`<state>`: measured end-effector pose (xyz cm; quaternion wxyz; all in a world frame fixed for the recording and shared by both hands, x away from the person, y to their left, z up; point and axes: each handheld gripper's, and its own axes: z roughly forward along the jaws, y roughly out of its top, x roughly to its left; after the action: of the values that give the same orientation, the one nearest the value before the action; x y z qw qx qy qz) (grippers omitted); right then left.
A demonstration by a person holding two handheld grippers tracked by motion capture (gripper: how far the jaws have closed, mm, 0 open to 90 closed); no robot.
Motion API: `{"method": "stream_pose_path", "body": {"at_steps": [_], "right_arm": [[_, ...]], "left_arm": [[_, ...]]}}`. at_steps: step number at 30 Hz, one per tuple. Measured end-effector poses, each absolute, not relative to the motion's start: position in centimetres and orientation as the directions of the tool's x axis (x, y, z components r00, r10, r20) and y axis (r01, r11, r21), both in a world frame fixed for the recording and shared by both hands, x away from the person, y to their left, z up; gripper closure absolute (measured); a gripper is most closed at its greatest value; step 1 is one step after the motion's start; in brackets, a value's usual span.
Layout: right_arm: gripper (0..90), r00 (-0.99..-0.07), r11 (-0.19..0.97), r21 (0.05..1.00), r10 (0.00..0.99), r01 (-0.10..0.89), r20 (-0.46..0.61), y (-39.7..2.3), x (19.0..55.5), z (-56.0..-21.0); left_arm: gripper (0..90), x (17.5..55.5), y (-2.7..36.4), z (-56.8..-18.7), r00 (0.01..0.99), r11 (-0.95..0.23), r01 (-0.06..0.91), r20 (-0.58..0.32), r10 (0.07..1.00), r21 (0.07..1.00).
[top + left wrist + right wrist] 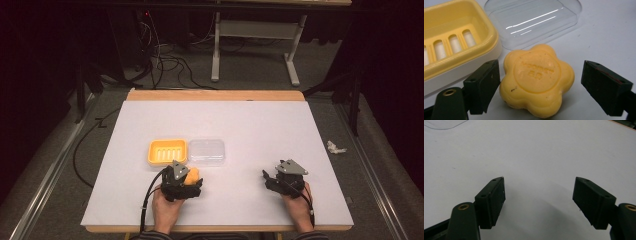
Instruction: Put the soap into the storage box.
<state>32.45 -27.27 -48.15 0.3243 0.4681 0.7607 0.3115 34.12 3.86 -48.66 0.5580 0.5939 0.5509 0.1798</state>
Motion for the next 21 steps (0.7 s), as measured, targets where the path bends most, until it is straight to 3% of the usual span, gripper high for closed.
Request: {"method": "stream_pose_path", "body": {"at_steps": [21], "right_arm": [[26.5, -0.353, 0.372, 0.774, 0.913, 0.512, -0.205, -27.20, 32.48, -48.17]], "left_arm": [[25.8, 34.37, 3.56, -49.46, 0.315, 0.191, 0.457, -0.359, 0.878, 0.869]]}}
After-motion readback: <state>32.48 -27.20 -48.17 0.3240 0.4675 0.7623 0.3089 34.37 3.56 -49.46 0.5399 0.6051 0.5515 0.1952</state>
